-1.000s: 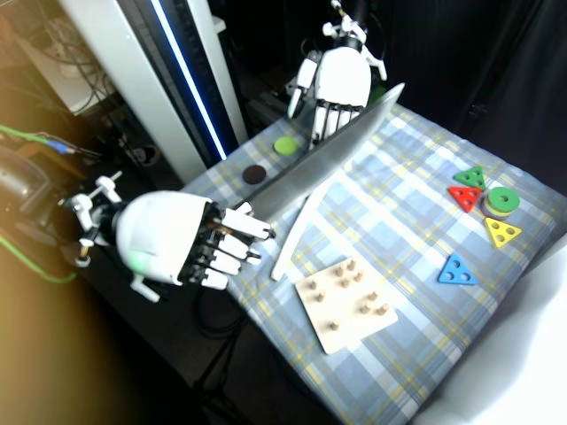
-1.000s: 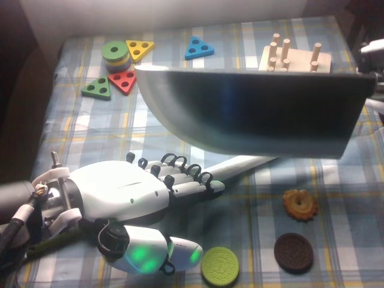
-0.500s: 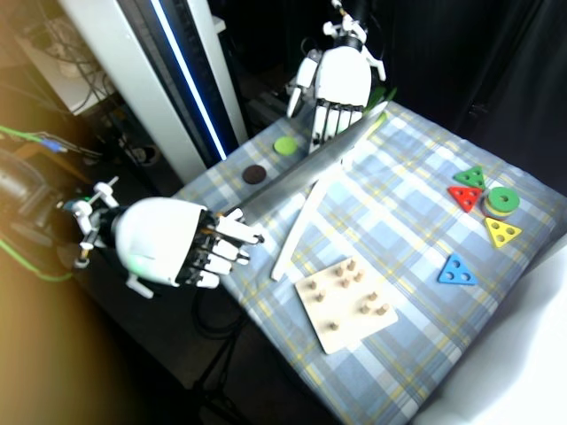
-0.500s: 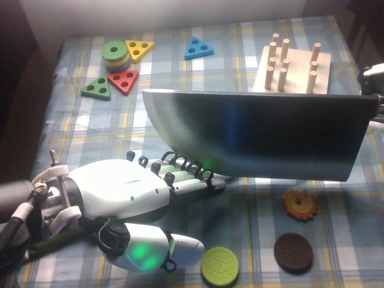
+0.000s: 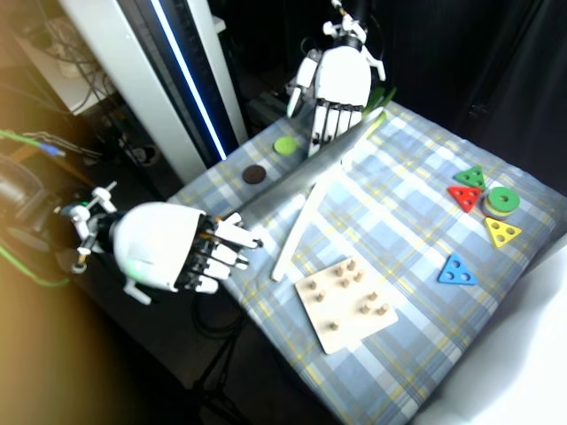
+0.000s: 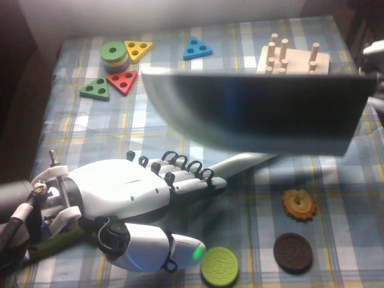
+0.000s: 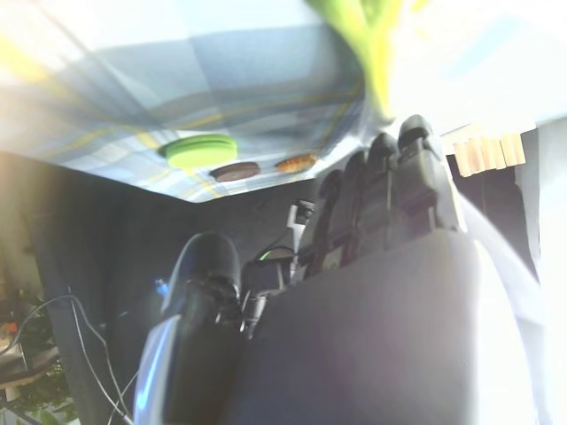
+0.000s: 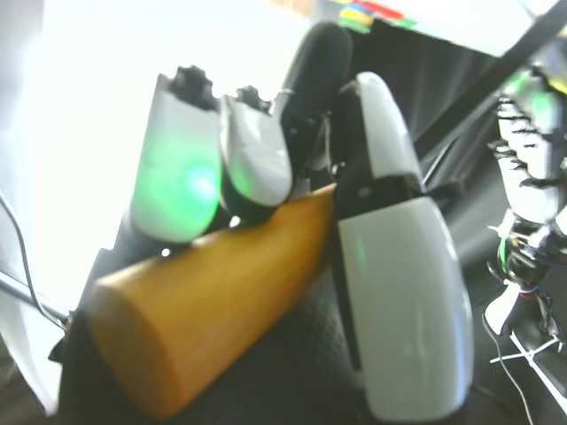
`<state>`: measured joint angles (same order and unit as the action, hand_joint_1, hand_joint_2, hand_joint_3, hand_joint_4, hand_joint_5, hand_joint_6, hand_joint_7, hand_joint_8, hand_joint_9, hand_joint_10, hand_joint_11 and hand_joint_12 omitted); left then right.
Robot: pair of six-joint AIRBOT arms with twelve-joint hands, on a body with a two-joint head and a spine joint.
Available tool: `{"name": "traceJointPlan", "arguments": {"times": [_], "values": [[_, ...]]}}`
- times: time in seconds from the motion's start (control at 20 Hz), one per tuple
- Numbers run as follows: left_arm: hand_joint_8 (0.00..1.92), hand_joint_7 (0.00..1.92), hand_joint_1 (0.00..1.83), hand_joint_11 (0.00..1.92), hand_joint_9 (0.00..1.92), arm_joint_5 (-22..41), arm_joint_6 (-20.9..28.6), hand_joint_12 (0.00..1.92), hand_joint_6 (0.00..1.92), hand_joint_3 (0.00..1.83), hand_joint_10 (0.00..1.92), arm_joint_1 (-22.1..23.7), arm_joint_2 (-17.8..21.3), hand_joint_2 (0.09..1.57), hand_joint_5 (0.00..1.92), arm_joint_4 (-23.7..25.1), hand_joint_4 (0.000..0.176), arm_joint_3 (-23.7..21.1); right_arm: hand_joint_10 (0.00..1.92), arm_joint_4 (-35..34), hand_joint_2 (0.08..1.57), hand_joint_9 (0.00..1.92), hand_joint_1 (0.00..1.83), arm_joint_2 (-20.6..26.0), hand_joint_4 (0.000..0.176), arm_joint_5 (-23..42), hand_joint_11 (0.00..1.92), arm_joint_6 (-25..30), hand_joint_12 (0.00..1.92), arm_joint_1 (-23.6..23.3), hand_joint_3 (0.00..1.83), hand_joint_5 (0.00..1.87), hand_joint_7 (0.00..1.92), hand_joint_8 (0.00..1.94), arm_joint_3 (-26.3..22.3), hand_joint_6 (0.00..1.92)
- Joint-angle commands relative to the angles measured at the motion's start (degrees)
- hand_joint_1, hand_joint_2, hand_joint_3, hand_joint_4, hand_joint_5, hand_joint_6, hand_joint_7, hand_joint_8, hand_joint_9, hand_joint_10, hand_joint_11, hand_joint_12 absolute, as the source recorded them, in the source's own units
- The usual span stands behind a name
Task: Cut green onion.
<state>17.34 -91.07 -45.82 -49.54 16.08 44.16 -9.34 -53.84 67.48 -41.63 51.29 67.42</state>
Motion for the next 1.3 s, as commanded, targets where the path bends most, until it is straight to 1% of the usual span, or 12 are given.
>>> {"name": "traceJointPlan", "arguments": {"times": [0.0, 0.2, 0.4, 0.5, 0.7, 0.85, 0.95, 1.0, 1.05, 1.1, 1.15, 1.25], "values": [[0.00, 0.00, 0.00, 0.00, 0.00, 5.6, 0.2, 0.00, 0.00, 0.00, 0.00, 0.5, -0.3, 1.32, 0.00, -0.4, 0.000, -0.2, 1.92, -1.5, 1.28, 1.54, 1.31, 0.3, 0.000, 8.4, 1.54, 0.4, 1.92, -1.1, 0.00, 1.16, 1.39, 1.94, 0.4, 1.92], [0.00, 0.02, 0.00, 0.00, 0.00, 5.8, 0.2, 0.00, 0.00, 0.00, 0.00, 0.4, -0.3, 1.33, 0.01, -0.4, 0.000, -0.2, 1.92, -1.7, 1.30, 1.41, 1.28, 0.2, 0.000, 8.2, 1.46, -0.2, 1.92, -2.4, 0.01, 1.15, 1.26, 1.94, 0.7, 1.92], [0.00, 0.02, 0.00, 0.00, 0.00, 5.9, 0.2, 0.00, 0.00, 0.00, 0.00, 0.3, -0.3, 1.33, 0.01, -0.5, 0.000, -0.2, 1.92, -1.6, 1.28, 1.57, 1.30, -0.4, 0.000, 6.4, 1.58, -0.2, 1.92, -0.8, 0.00, 1.13, 1.41, 1.94, 0.2, 1.92], [0.00, 0.02, 0.00, 0.00, 0.00, 6.0, 0.2, 0.00, 0.00, 0.00, 0.00, 0.3, -0.3, 1.33, 0.01, -0.7, 0.000, -0.3, 1.92, -1.4, 1.27, 1.57, 1.37, -0.4, 0.000, 5.8, 1.60, -0.1, 1.92, -0.3, 0.00, 1.12, 1.39, 1.94, -0.1, 1.92], [0.00, 0.00, 0.00, 0.00, 0.00, 7.7, 0.2, 0.00, 0.00, 0.00, 0.00, 0.3, 0.0, 1.34, 0.00, -2.7, 0.000, -0.1, 1.92, -1.3, 1.26, 1.52, 1.39, -0.1, 0.000, 5.8, 1.56, 0.2, 1.92, -0.2, 0.00, 1.13, 1.35, 1.94, -0.1, 1.92], [0.00, 0.00, 0.00, 0.00, 0.00, 13.2, 0.2, 0.00, 0.00, 0.02, 0.00, 0.5, 2.1, 1.37, 0.00, -7.9, 0.000, -0.3, 1.92, -1.6, 1.27, 1.55, 1.36, 0.7, 0.000, 6.3, 1.57, 0.2, 1.92, -0.9, 0.00, 1.08, 1.37, 1.94, 0.3, 1.92], [0.00, 0.00, 0.00, 0.00, 0.00, 21.2, 0.2, 0.00, 0.00, 0.01, 0.00, 0.3, 4.8, 1.37, 0.00, -13.0, 0.000, -0.9, 1.92, -2.2, 1.29, 1.56, 1.32, 1.0, 0.000, 6.6, 1.55, 0.1, 1.92, -2.5, 0.00, 1.03, 1.38, 1.94, 1.3, 1.92], [0.00, 0.00, 0.00, 0.00, 0.01, 22.9, 0.2, 0.00, 0.00, 0.01, 0.01, 0.1, 5.4, 1.37, 0.00, -13.9, 0.000, -1.0, 1.92, -2.2, 1.30, 1.48, 1.29, 1.1, 0.000, 6.6, 1.49, 0.1, 1.92, -2.9, 0.00, 0.94, 1.27, 1.94, 1.6, 1.92], [0.00, 0.00, 0.00, 0.00, 0.00, 26.6, 0.2, 0.00, 0.00, 0.01, 0.00, -0.2, 6.5, 1.37, 0.00, -15.9, 0.000, -1.2, 1.92, -2.3, 1.29, 1.40, 1.28, 1.2, 0.050, 6.6, 1.43, 0.1, 1.92, -4.1, 0.00, 0.93, 1.20, 1.94, 2.0, 1.92], [0.00, 0.00, 0.00, 0.00, 0.00, 29.6, 0.2, 0.00, 0.00, 0.01, 0.00, -0.6, 7.4, 1.37, 0.00, -17.5, 0.000, -1.4, 1.92, -2.4, 1.30, 1.41, 1.24, 1.2, 0.082, 6.6, 1.43, -0.1, 1.92, -5.0, 0.00, 0.95, 1.22, 1.94, 2.4, 1.92], [0.00, 0.00, 0.00, 0.00, 0.00, 32.5, 0.2, 0.00, 0.00, 0.02, 0.00, -1.2, 8.3, 1.40, 0.00, -19.0, 0.000, -1.6, 1.92, -2.5, 1.29, 1.43, 1.23, 1.4, 0.090, 6.5, 1.45, -0.6, 1.92, -5.9, 0.00, 0.98, 1.27, 1.94, 2.6, 1.92], [0.00, 0.00, 0.00, 0.00, 0.00, 37.1, 0.2, 0.00, 0.00, 0.02, 0.00, -2.6, 9.8, 1.39, 0.00, -21.4, 0.000, -2.1, 1.92, -2.7, 1.29, 1.49, 1.29, 1.6, 0.094, 5.7, 1.54, -1.6, 1.92, -7.6, 0.00, 1.10, 1.34, 1.94, 3.2, 1.92]]}}
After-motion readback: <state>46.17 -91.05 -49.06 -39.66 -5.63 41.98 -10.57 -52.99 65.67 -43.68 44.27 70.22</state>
